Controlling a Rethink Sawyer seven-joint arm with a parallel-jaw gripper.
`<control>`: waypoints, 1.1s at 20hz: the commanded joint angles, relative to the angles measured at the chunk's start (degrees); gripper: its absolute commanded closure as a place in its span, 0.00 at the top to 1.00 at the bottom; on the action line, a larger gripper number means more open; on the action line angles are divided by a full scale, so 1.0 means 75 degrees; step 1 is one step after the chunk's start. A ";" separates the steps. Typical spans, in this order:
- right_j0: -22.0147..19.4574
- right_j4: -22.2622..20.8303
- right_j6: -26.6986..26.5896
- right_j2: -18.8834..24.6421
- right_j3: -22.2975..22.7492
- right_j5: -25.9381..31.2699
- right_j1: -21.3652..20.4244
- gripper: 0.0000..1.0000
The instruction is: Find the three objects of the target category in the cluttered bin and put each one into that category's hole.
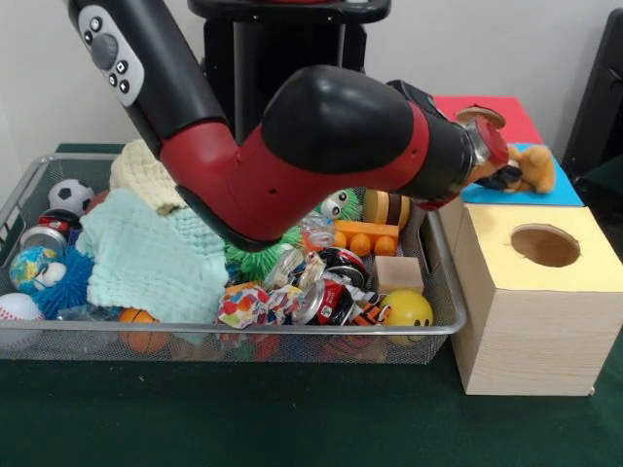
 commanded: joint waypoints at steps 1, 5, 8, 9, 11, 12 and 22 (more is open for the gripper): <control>0.0545 0.0264 -0.1604 -0.0719 -0.2927 0.1551 0.0804 0.00; 0.1034 0.0235 -0.1721 -0.0703 -0.4140 0.2414 0.1159 0.00; 0.1408 0.0118 -0.1972 -0.0606 -0.5200 0.3184 0.1475 0.00; 0.1504 0.0049 -0.2052 -0.0541 -0.5506 0.3358 0.1580 0.00; 0.1674 -0.0112 -0.2228 -0.0403 -0.6131 0.3714 0.1793 0.00; 0.1757 -0.0192 -0.2301 -0.0313 -0.6415 0.3836 0.1892 0.00; 0.2095 -0.1958 -0.2758 0.1223 -0.8650 0.5441 0.2573 0.00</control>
